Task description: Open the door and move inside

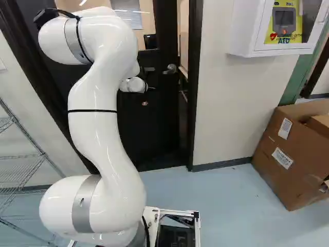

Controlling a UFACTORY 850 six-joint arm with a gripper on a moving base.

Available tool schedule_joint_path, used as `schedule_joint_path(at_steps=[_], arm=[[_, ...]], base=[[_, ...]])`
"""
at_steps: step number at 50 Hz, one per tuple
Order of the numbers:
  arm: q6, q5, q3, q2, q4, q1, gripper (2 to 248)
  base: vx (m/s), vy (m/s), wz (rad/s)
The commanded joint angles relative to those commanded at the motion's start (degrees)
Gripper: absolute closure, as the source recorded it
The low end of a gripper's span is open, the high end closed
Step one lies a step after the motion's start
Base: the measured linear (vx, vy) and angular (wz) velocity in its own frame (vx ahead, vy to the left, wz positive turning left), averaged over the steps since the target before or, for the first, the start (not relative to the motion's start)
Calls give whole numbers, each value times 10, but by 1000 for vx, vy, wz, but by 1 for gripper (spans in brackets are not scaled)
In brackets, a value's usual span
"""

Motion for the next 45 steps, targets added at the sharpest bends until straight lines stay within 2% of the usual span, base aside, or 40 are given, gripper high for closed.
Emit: schedule_joint_path(at_steps=[34, 45], arm=[[0, -2, -126, -92, -7, 25, 3], [0, -2, -113, -82, -7, 26, 3]], base=[[0, 0, 0], [0, 0, 0]])
